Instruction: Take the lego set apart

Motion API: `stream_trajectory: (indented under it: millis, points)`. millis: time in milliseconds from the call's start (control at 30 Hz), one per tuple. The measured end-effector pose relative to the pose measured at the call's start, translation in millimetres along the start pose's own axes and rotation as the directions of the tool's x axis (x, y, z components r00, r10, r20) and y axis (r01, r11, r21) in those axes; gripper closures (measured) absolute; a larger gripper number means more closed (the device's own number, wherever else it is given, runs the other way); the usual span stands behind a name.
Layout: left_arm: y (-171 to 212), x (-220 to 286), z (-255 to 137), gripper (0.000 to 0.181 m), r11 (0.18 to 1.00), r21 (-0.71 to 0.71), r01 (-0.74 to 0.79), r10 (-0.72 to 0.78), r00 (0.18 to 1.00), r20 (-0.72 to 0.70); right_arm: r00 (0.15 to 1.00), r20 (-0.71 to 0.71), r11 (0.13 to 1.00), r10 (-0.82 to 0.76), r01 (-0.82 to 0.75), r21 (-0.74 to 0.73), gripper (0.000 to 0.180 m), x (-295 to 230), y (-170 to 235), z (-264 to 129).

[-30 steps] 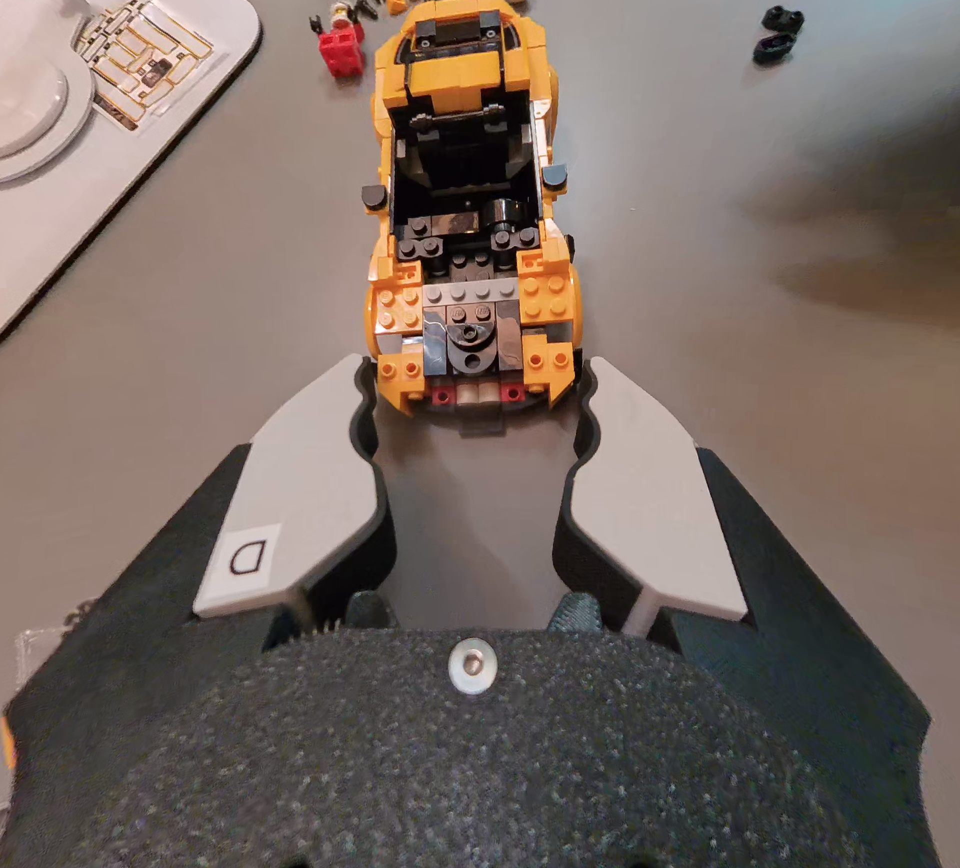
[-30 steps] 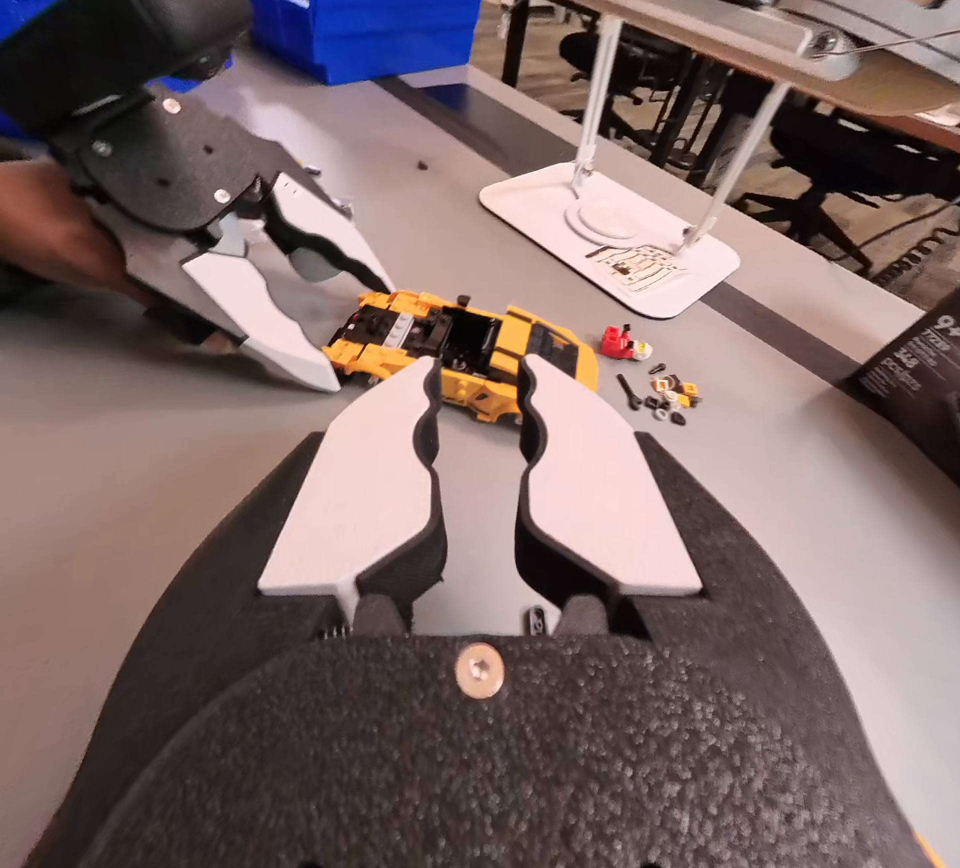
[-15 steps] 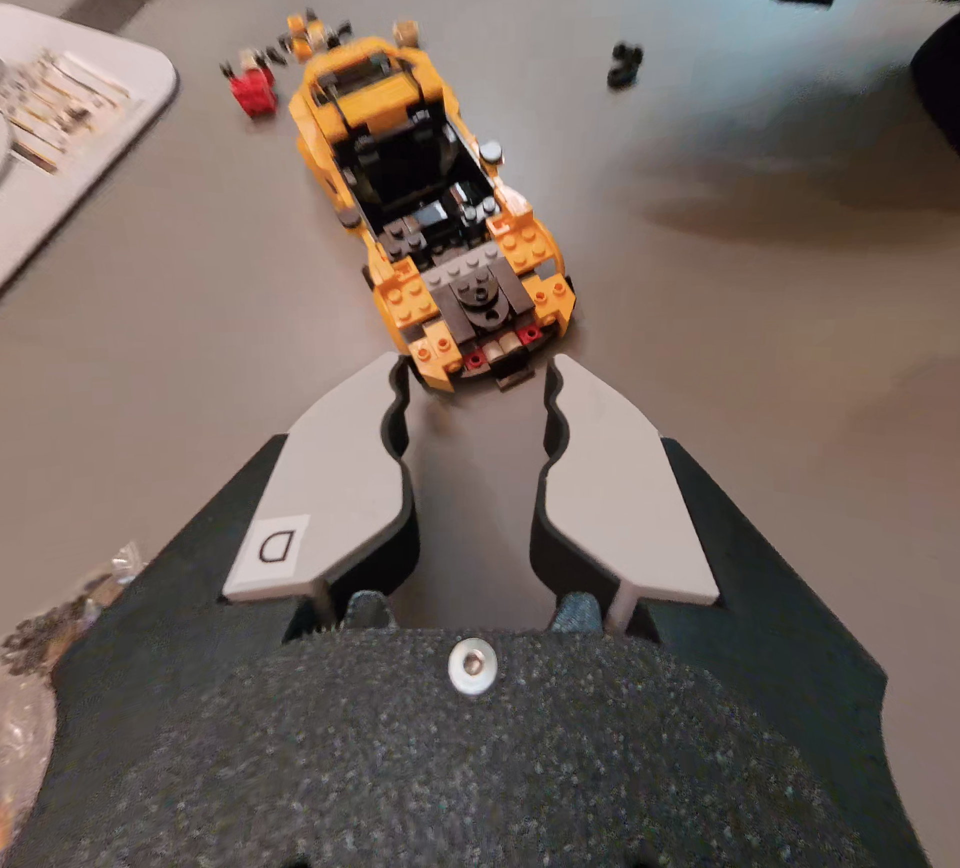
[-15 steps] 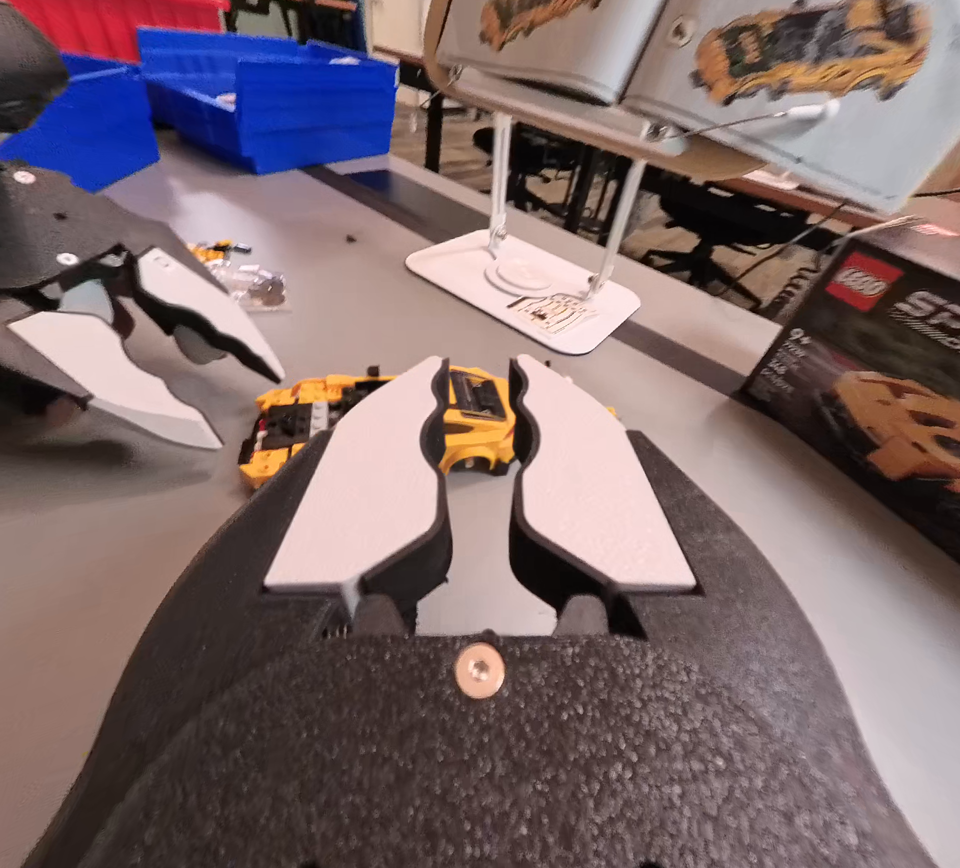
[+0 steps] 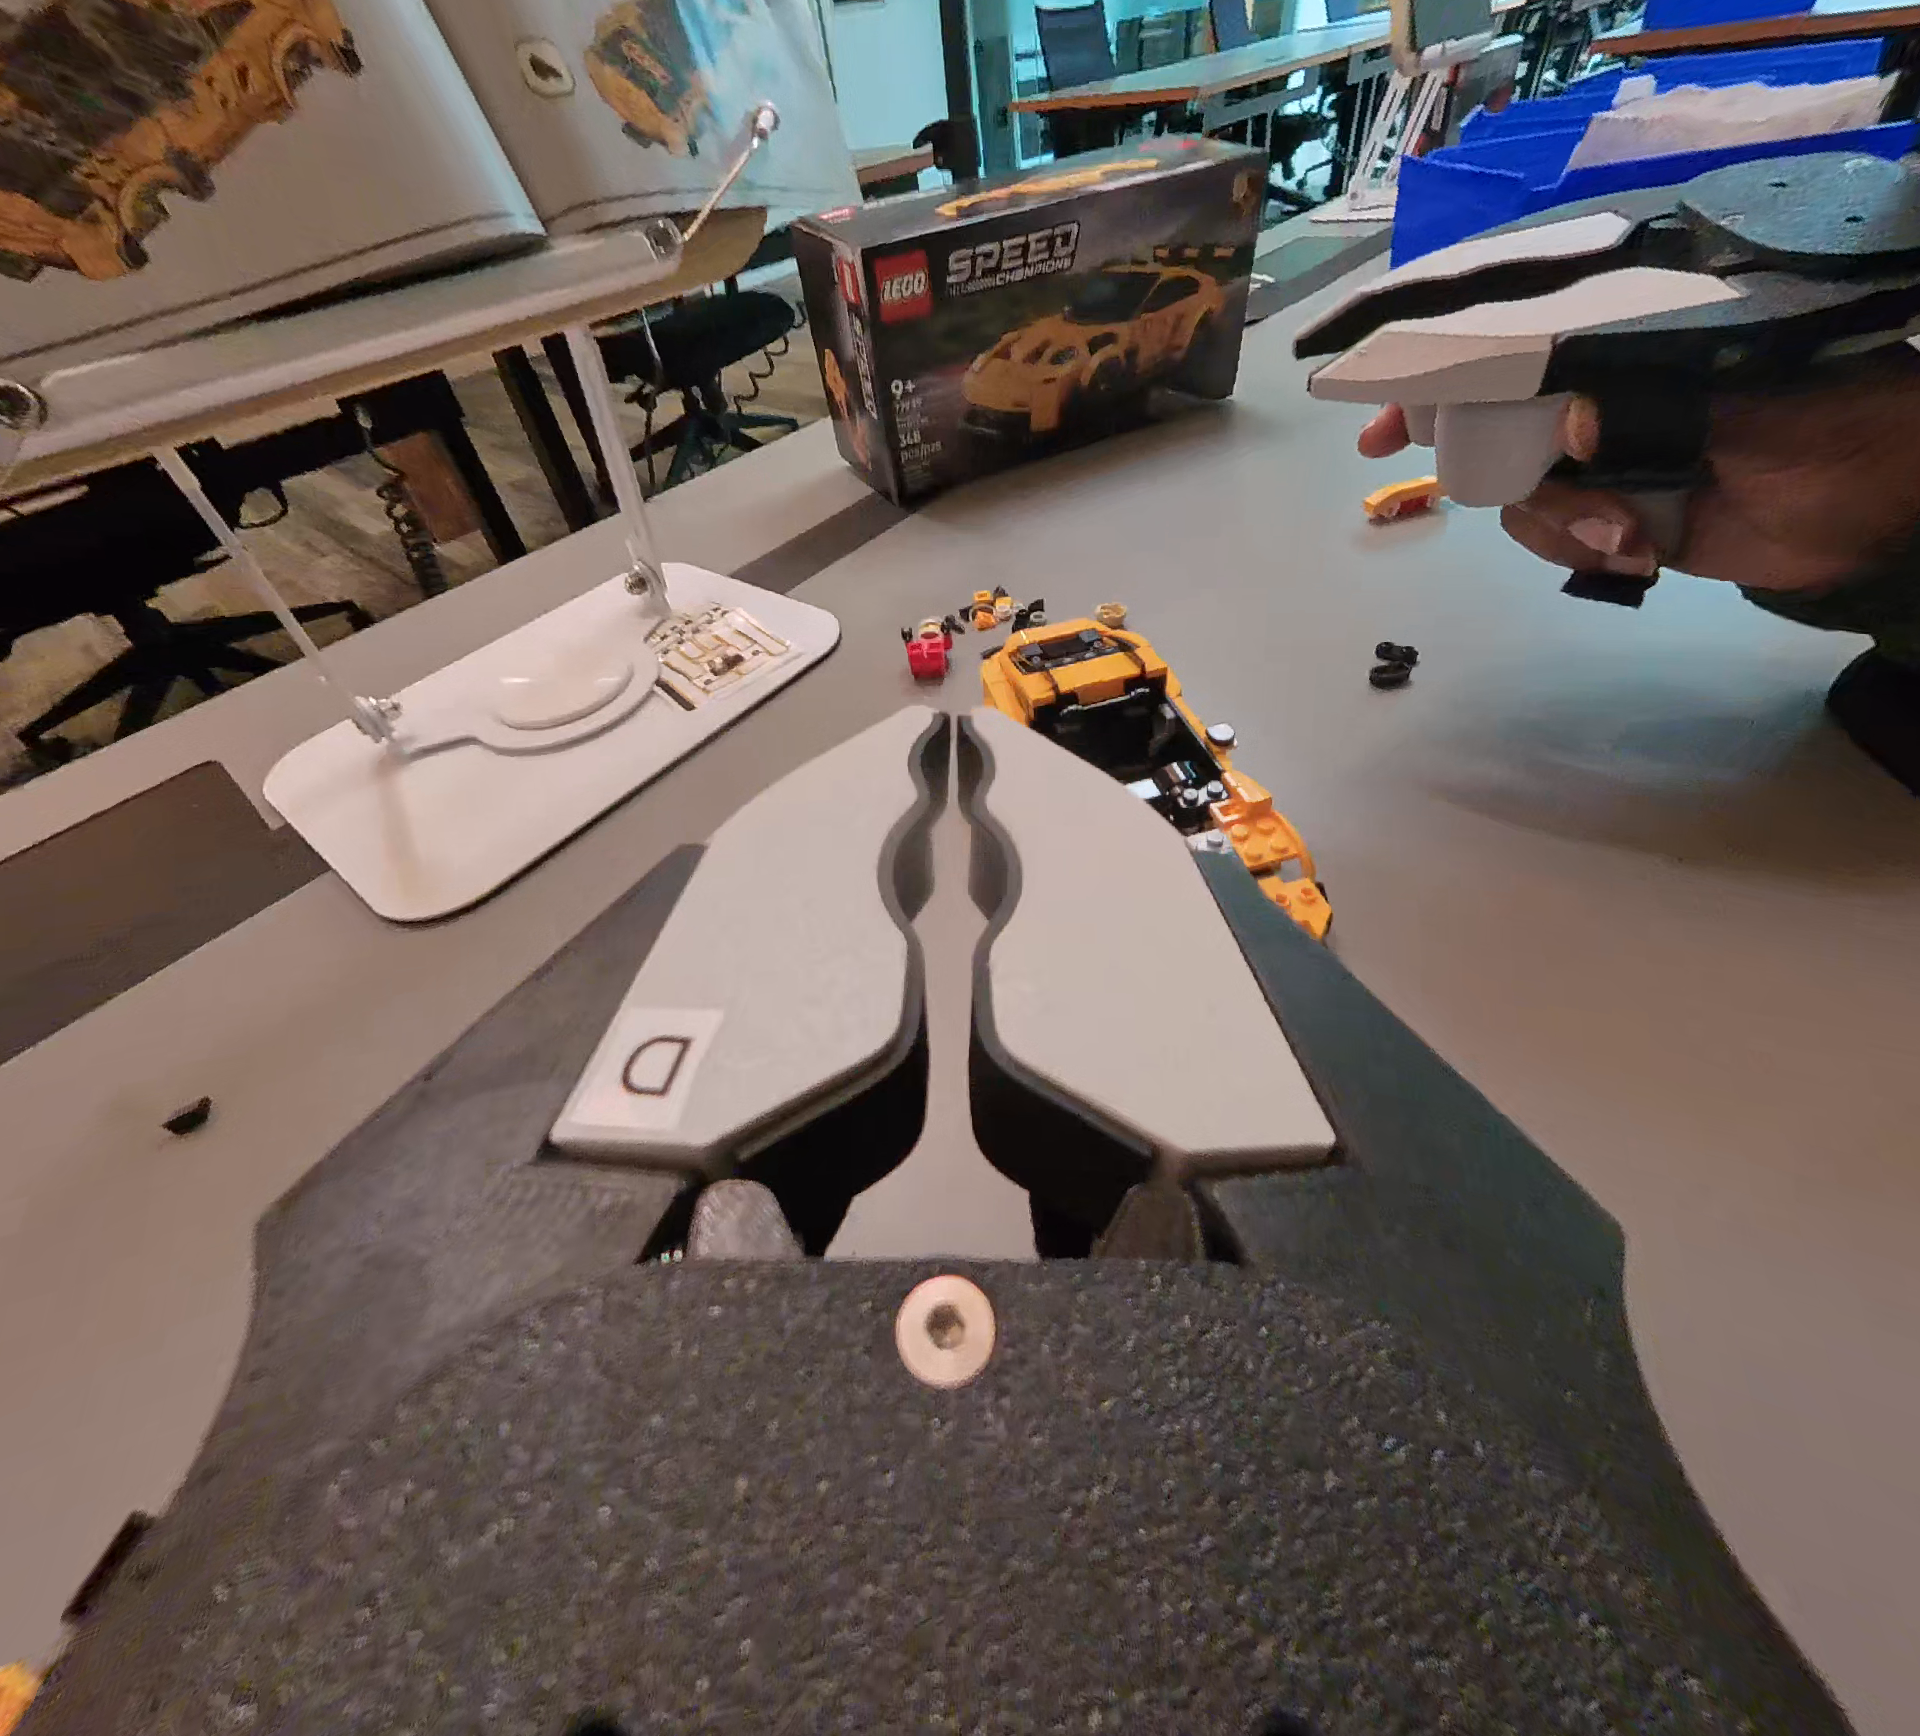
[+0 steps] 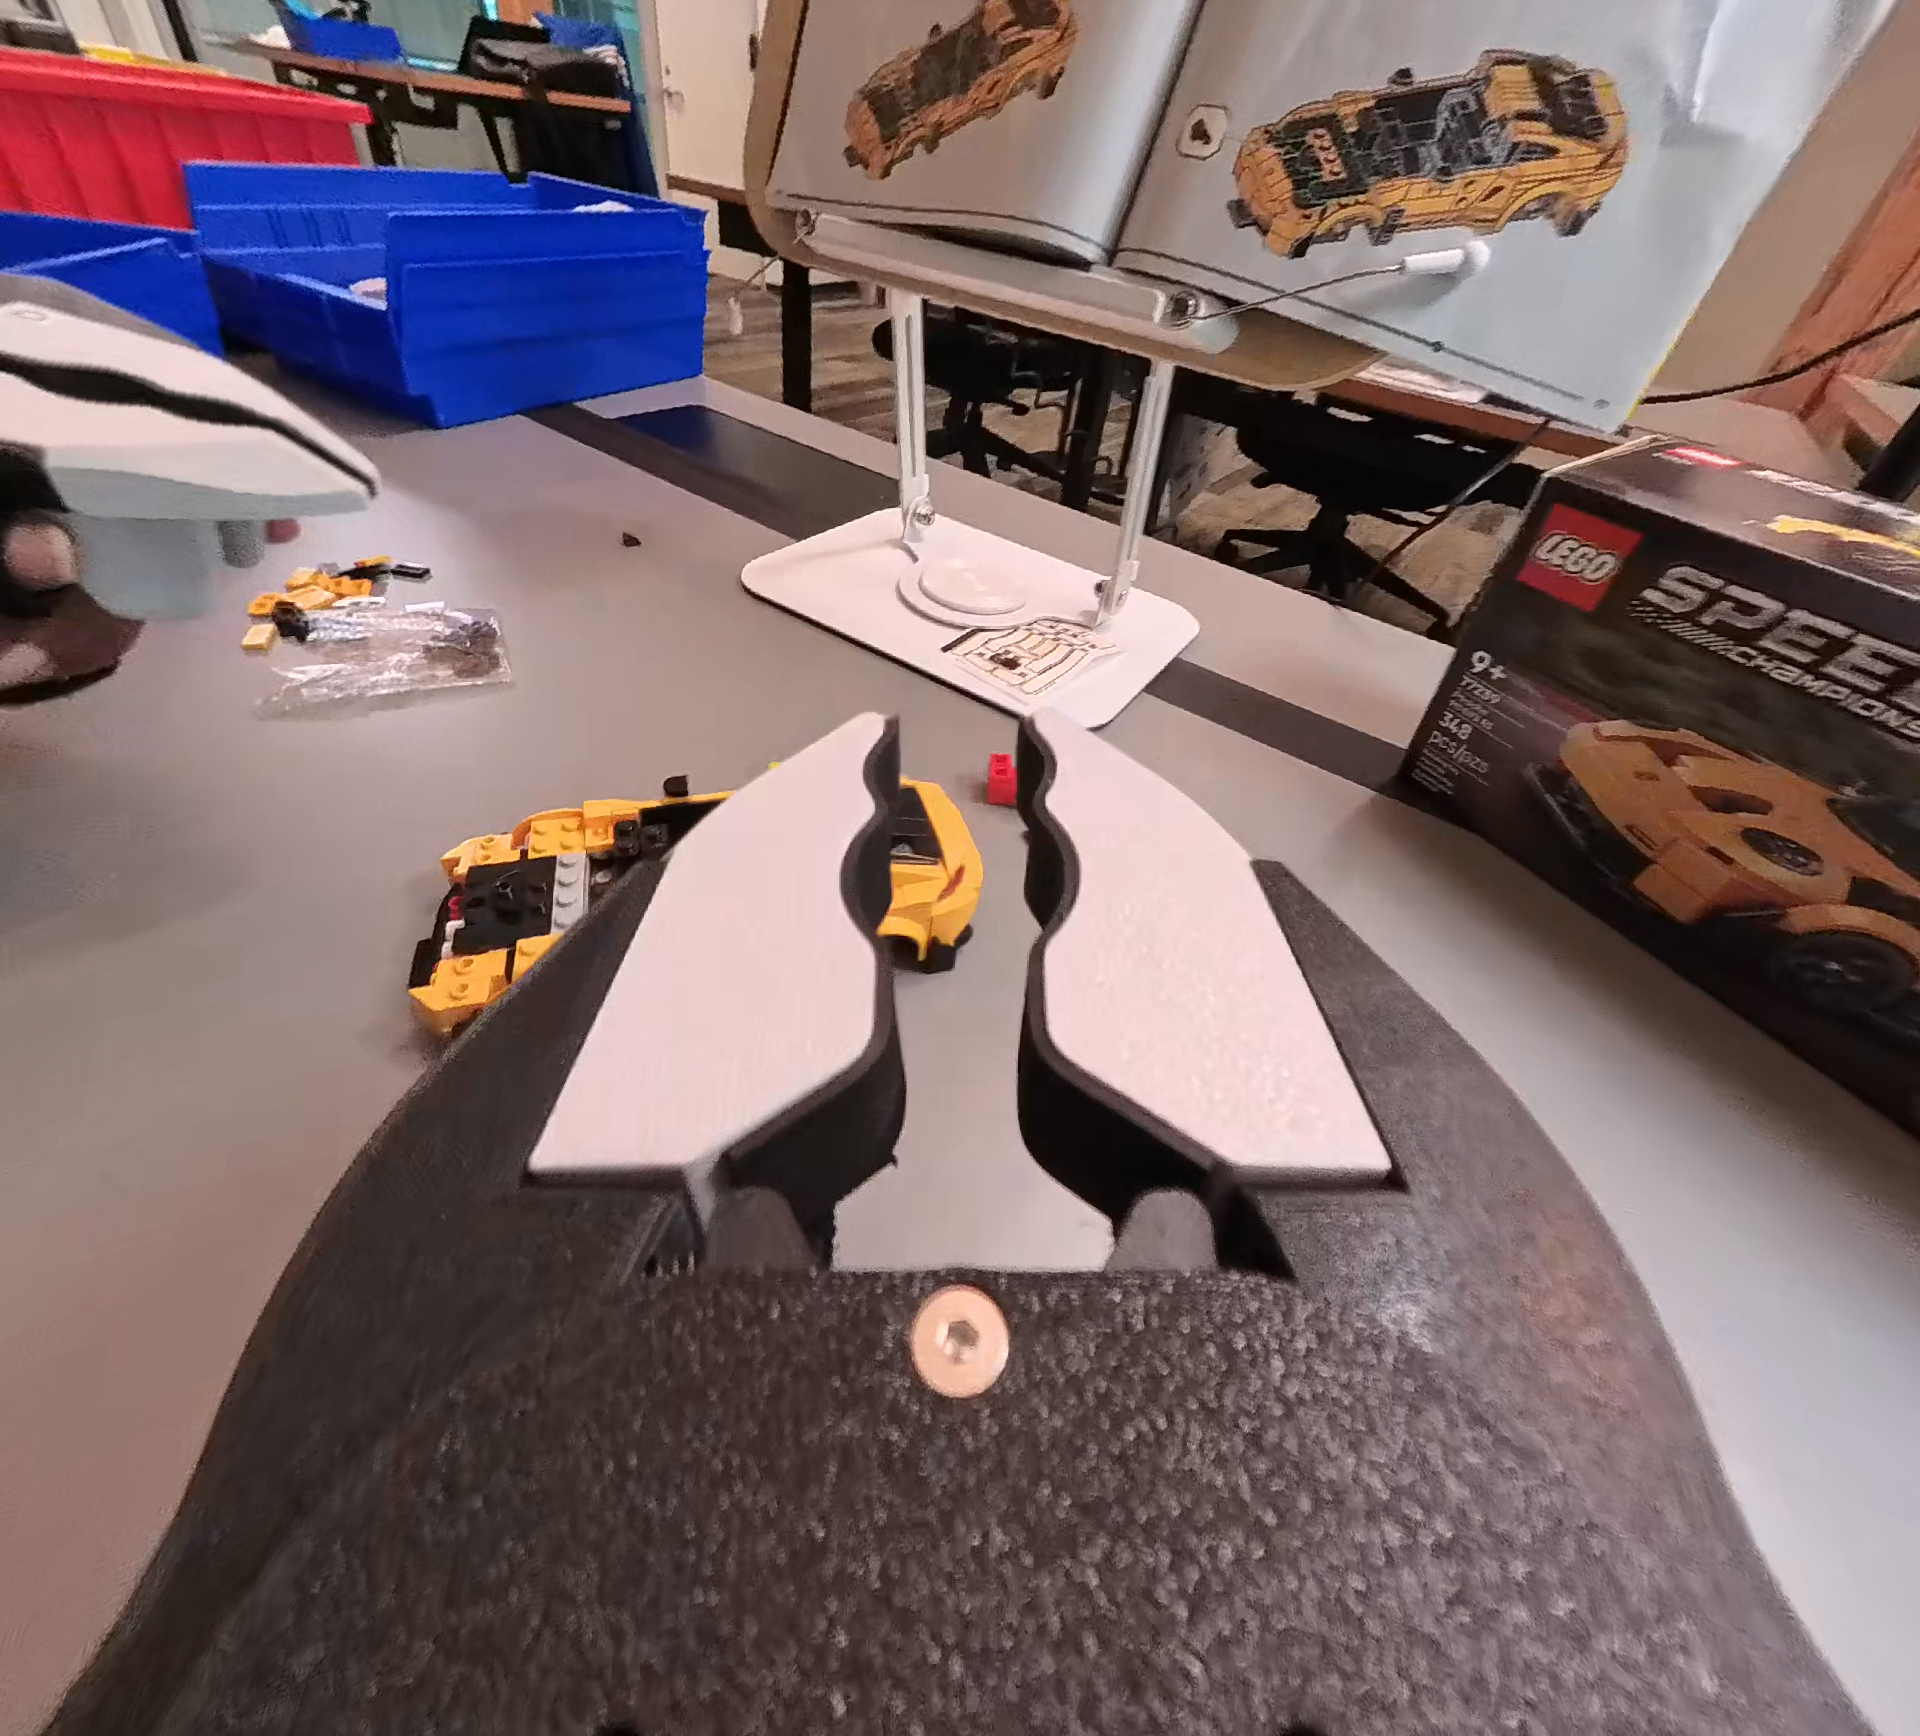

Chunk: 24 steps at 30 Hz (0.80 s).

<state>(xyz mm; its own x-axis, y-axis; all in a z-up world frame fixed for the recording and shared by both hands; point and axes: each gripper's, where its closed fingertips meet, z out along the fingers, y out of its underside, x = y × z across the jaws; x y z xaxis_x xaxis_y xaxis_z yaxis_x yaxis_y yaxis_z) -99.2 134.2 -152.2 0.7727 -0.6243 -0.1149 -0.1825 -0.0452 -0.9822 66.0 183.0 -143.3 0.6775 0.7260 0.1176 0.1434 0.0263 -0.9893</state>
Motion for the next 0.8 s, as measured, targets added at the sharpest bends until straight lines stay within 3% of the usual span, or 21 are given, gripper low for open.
stream_trajectory:
  millis: [167,267,467,700,800]
  points:
    - [15,2,6,0.174,0.996,-0.074,0.044,-0.046,0.999,-0.028,0.987,0.156,0.995,-0.046,0.058,-0.075,0.159,-29,14,4]
    - [33,10,13,0.161,0.983,-0.171,0.061,-0.074,0.995,-0.072,0.939,0.299,0.969,-0.168,0.213,-0.124,0.159,-62,29,5]
    - [64,40,23,0.139,0.946,-0.325,0.004,-0.07,0.979,-0.189,0.703,0.484,0.754,-0.521,0.645,-0.127,0.158,-95,67,9]
    - [83,60,33,0.11,0.91,-0.413,-0.041,-0.059,0.972,-0.228,0.409,0.546,0.477,-0.731,0.879,-0.021,0.159,-108,89,17]
    - [87,63,40,0.093,0.896,-0.441,-0.052,-0.049,0.976,-0.214,0.333,0.55,0.413,-0.766,0.91,0.023,0.164,-110,93,22]
